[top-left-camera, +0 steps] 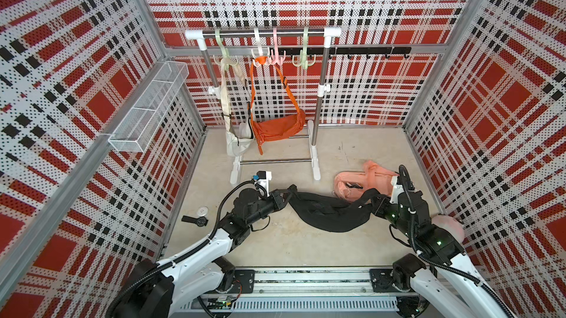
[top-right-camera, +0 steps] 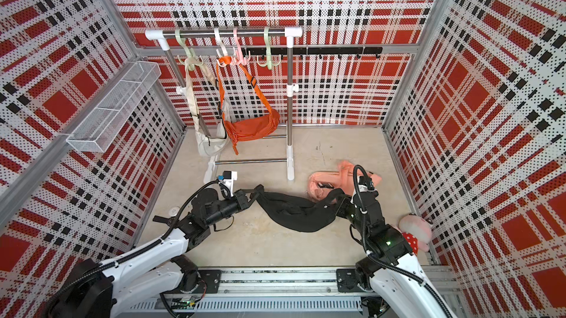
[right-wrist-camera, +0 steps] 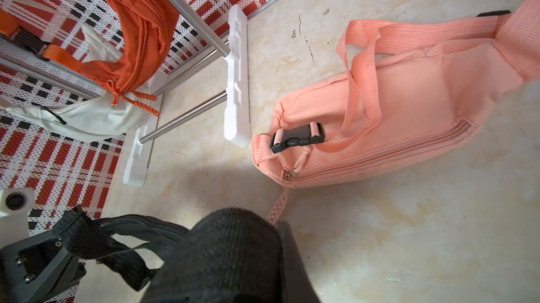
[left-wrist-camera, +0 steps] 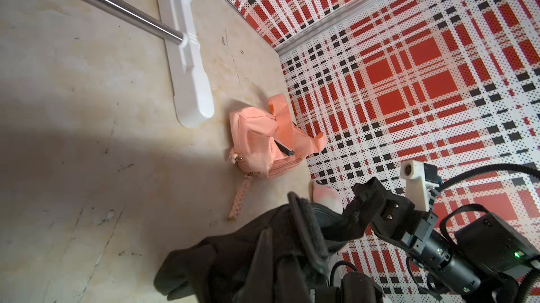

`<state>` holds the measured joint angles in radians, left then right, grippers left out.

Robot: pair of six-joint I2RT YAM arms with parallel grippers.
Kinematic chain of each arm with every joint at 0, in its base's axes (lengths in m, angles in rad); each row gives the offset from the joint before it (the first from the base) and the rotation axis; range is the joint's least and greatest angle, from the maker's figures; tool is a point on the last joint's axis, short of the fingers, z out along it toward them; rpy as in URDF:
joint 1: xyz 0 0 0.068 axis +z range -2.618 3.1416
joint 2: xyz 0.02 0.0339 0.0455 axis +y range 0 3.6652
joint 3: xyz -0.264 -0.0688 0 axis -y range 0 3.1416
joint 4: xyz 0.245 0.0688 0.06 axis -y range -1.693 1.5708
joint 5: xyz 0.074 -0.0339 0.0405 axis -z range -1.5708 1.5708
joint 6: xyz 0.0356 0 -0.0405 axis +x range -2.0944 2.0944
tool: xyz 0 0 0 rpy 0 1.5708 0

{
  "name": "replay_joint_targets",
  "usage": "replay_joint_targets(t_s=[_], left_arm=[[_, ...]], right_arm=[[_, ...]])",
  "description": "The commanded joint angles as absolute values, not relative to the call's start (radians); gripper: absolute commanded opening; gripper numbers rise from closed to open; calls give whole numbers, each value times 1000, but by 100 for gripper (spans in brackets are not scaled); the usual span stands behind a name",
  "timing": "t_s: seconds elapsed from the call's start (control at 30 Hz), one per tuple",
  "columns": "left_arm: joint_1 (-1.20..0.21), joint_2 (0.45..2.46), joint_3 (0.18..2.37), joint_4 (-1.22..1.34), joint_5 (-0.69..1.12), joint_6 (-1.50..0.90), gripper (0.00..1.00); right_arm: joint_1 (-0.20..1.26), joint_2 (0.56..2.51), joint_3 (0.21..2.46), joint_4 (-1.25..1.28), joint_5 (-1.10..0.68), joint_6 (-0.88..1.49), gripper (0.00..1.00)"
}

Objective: Take the bag off the hook
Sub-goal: Place the bag at the center of the board.

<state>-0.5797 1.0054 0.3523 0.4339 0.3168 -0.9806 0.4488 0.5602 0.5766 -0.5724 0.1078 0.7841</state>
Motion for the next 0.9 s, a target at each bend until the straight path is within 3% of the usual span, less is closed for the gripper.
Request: replay_joint_targets(t_s=[0.0,0.23,0.87], left_arm=[[-585,1018,357,480,299,-993,0],[-569,1051,353,481,261,-999,0],[-400,1123,290,519,360,-974,0]], right_arm=[[455,636,572,-567,84,792,0],[455,788,571,-402,29,788,0],[532,1308,748,-105,-37,783,0]])
